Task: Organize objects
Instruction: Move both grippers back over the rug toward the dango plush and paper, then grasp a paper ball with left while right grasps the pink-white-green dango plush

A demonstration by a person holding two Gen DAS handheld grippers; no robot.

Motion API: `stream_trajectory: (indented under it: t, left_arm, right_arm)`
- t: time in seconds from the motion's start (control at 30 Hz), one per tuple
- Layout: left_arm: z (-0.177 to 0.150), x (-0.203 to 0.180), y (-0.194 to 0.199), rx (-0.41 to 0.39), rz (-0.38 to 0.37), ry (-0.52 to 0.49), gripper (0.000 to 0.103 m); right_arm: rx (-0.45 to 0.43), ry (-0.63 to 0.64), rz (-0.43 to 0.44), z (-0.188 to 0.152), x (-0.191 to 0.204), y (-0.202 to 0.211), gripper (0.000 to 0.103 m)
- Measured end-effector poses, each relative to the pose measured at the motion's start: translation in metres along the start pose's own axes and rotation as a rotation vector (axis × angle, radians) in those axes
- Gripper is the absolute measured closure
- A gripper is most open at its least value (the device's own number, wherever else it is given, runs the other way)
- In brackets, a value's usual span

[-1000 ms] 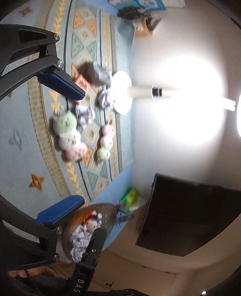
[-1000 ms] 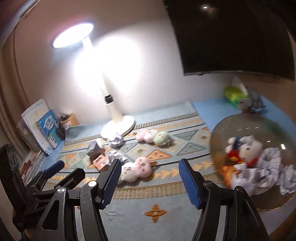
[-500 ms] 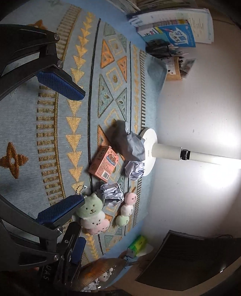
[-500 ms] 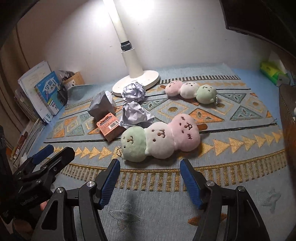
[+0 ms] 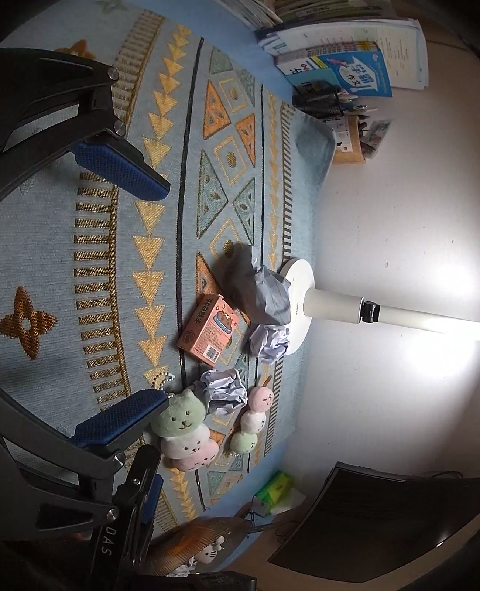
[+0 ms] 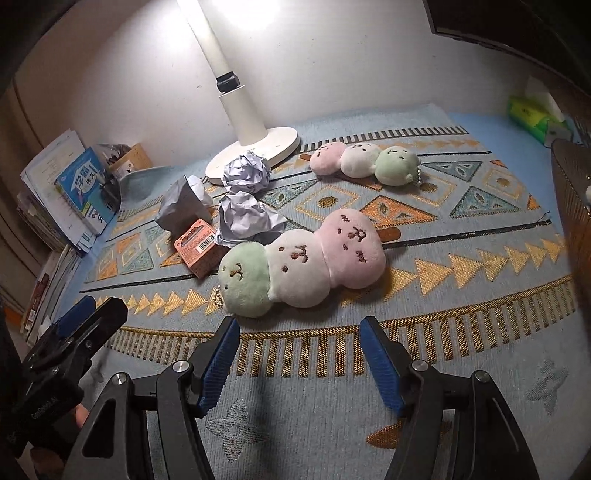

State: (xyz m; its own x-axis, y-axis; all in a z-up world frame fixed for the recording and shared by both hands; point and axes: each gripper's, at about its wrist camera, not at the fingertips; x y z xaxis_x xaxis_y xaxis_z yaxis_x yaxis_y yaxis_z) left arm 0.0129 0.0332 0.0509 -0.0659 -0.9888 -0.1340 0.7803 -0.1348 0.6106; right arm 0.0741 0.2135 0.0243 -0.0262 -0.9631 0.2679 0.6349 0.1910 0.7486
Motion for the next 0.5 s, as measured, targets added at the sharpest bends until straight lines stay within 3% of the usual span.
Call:
stream_trajectory:
  t: [0.2, 0.33, 0.5]
  left_arm:
    - [0.001, 0.005, 0.001, 0.0, -0.015, 0.021, 0.001]
    - [0.01, 0.014, -0.002, 0.034, -0.052, 0.049, 0.001]
    - [0.061, 0.027, -0.021, 0.063, -0.108, 0.022, 0.001]
  right_arm:
    - [0.005, -0.036, -0.014, 0.001, -0.005, 0.0, 0.037]
    - [0.041, -0.099, 0.039, 0.004, -0.012, 0.0, 0.037]
    - [0.095, -0.24, 0.176, 0.018, -0.015, -0.01, 0.037]
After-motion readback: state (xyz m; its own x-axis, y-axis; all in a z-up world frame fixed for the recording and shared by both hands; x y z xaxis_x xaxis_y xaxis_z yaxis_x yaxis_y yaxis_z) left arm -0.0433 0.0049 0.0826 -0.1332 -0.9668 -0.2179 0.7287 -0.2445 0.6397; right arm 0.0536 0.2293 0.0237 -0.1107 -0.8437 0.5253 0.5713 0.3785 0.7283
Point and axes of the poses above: each gripper's, at about its wrist camera, not at the fingertips, and y roughly against the way its jaws point, x to its left, z to its top
